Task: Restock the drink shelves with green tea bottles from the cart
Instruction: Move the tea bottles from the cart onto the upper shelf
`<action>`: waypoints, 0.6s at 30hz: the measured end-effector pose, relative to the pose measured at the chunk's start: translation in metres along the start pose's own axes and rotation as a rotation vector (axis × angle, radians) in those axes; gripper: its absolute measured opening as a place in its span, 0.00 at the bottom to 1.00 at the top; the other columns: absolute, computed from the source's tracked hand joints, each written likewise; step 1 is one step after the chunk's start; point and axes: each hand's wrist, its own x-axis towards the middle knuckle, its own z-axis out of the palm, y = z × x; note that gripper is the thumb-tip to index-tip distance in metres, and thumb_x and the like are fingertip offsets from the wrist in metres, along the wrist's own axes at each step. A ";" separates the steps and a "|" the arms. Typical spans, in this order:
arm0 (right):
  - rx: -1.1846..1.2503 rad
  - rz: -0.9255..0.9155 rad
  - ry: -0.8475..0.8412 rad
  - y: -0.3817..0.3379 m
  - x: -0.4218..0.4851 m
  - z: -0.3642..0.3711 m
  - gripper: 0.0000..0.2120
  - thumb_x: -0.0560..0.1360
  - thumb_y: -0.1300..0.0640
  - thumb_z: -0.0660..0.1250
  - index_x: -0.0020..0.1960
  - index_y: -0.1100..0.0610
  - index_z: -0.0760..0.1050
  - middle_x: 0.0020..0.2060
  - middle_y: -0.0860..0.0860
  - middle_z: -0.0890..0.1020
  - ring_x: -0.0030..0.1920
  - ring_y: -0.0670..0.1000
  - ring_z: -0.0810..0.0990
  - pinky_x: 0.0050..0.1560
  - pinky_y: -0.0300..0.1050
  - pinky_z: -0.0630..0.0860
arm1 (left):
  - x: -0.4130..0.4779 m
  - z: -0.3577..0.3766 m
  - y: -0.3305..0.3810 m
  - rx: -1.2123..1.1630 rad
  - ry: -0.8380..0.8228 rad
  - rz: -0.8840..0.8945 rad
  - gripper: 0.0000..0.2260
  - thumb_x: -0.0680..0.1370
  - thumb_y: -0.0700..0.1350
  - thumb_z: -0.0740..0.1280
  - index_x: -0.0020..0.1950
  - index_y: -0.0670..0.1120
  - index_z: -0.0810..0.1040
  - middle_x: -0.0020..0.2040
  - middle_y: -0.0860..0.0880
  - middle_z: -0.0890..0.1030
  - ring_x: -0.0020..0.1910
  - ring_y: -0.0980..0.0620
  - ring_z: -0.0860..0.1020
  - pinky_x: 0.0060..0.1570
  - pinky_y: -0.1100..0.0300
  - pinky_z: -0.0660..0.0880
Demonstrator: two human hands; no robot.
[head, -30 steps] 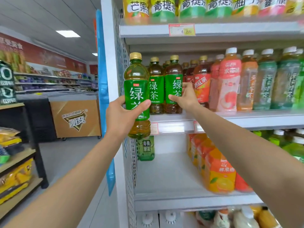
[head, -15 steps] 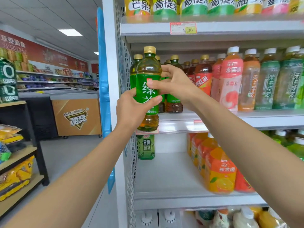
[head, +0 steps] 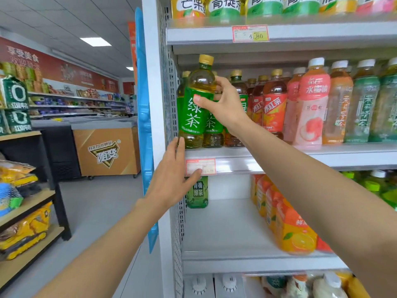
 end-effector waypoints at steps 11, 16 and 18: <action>-0.043 0.067 -0.201 0.005 0.010 0.014 0.35 0.72 0.57 0.73 0.73 0.54 0.60 0.53 0.46 0.74 0.59 0.54 0.78 0.62 0.52 0.75 | -0.003 0.007 0.001 0.018 -0.041 -0.007 0.34 0.79 0.55 0.63 0.79 0.46 0.51 0.79 0.42 0.50 0.77 0.43 0.56 0.71 0.53 0.61; -0.135 0.077 -0.208 -0.005 -0.034 -0.039 0.34 0.75 0.57 0.69 0.76 0.56 0.56 0.63 0.57 0.73 0.57 0.51 0.78 0.57 0.43 0.77 | -0.002 0.018 0.029 0.050 0.184 0.077 0.26 0.77 0.51 0.62 0.71 0.38 0.67 0.73 0.35 0.63 0.72 0.36 0.62 0.70 0.42 0.62; -0.138 0.097 -0.094 -0.006 -0.065 -0.080 0.23 0.77 0.60 0.67 0.69 0.62 0.66 0.52 0.57 0.78 0.49 0.52 0.79 0.52 0.47 0.79 | -0.003 0.033 0.060 -0.063 0.295 0.194 0.20 0.75 0.46 0.63 0.65 0.40 0.73 0.68 0.38 0.70 0.68 0.38 0.67 0.65 0.44 0.65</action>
